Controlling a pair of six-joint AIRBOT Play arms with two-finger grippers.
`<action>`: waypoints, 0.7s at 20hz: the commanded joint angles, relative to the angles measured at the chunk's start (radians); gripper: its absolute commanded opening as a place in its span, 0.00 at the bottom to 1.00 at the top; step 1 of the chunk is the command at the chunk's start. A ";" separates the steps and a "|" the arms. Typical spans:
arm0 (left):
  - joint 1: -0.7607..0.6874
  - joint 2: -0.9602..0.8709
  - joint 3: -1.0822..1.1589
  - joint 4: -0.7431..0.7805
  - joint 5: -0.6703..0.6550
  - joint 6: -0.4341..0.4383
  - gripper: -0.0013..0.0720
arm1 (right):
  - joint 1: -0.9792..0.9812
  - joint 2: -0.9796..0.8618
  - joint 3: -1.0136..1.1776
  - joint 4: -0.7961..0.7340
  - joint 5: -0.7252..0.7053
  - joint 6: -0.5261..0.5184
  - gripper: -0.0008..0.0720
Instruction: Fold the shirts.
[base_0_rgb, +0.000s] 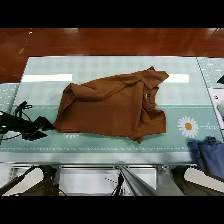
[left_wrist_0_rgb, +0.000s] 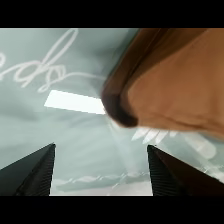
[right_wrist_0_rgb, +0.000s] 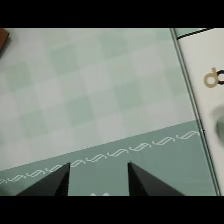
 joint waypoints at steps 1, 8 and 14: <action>0.005 -0.031 -0.042 -0.110 0.115 0.055 1.00 | -0.005 0.006 -0.033 0.045 -0.030 -0.021 0.60; -0.065 -0.138 -0.057 -0.246 0.178 0.133 0.81 | -0.005 0.006 -0.033 0.045 -0.011 -0.022 0.60; -0.110 -0.183 -0.056 -0.246 0.138 0.145 0.06 | -0.008 0.006 -0.103 -0.009 0.097 -0.019 0.60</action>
